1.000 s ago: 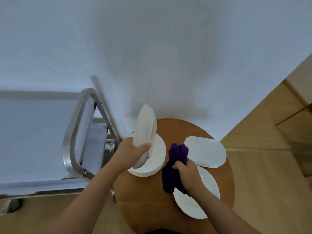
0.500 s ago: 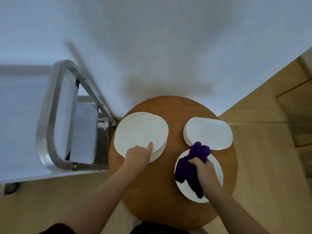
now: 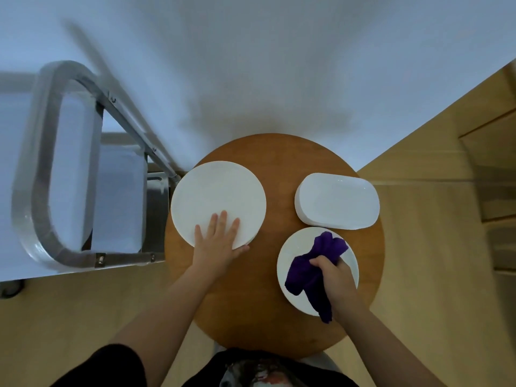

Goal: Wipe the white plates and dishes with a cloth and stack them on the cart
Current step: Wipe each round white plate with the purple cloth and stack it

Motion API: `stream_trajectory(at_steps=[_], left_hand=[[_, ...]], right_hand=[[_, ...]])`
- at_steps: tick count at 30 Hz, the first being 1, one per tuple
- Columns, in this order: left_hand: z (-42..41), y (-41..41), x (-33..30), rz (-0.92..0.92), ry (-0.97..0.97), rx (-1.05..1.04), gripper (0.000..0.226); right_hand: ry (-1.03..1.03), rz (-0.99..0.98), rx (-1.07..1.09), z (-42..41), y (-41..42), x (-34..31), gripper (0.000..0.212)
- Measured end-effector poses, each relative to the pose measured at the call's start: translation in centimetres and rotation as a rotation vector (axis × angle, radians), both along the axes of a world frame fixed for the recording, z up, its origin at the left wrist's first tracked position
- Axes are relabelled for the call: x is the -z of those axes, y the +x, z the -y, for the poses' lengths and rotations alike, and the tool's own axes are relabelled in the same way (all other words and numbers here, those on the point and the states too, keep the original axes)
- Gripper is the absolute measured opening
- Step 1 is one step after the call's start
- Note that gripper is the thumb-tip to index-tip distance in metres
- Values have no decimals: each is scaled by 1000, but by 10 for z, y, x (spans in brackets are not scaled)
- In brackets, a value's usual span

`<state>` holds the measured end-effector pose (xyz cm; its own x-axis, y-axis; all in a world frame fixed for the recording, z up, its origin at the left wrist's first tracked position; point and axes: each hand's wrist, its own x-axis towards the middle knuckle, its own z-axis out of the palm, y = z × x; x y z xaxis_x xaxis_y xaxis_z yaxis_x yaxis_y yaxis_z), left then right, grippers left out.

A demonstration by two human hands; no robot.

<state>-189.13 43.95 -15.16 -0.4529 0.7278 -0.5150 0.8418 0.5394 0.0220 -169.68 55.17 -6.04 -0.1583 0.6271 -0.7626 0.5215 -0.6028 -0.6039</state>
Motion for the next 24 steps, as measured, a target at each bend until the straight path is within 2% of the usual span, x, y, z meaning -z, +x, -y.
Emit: stream_trajectory(at_steps=[1, 3, 5, 7, 9, 11, 13, 15, 17, 20, 24], left_hand=[[-2, 3, -4, -11, 45, -19, 76], [-8, 17, -15, -26, 307, -20, 74], [-12, 47, -18, -17, 567, 58, 58], [-20, 84, -21, 189, 452, -35, 45], [-29, 114, -9, 375, 265, -329, 48], [-41, 127, 6, 572, 148, -727, 57], [-54, 132, 21, 749, 99, -1055, 63], [-64, 138, 35, 842, 126, -1263, 60], [-69, 145, 42, 815, 152, -1360, 58], [-71, 152, 48, 732, 210, -1376, 55], [-69, 165, 41, 776, 377, -1390, 37]], right_hand=[[-7, 8, 3, -2, 4, 2, 10], [-17, 16, 16, -5, 12, 6, 9], [-17, 23, 35, -10, 23, 9, 7], [-15, 23, 55, -16, 35, 12, 6], [-17, 29, 65, -23, 47, 15, 7], [-15, 47, 64, -31, 60, 18, 9], [-11, 52, 56, -35, 72, 21, 8], [-14, 45, 43, -39, 84, 24, 8], [-18, 47, 28, -41, 94, 27, 9], [-24, 50, 26, -44, 106, 31, 9], [-55, 44, 94, -50, 120, 32, 9]])
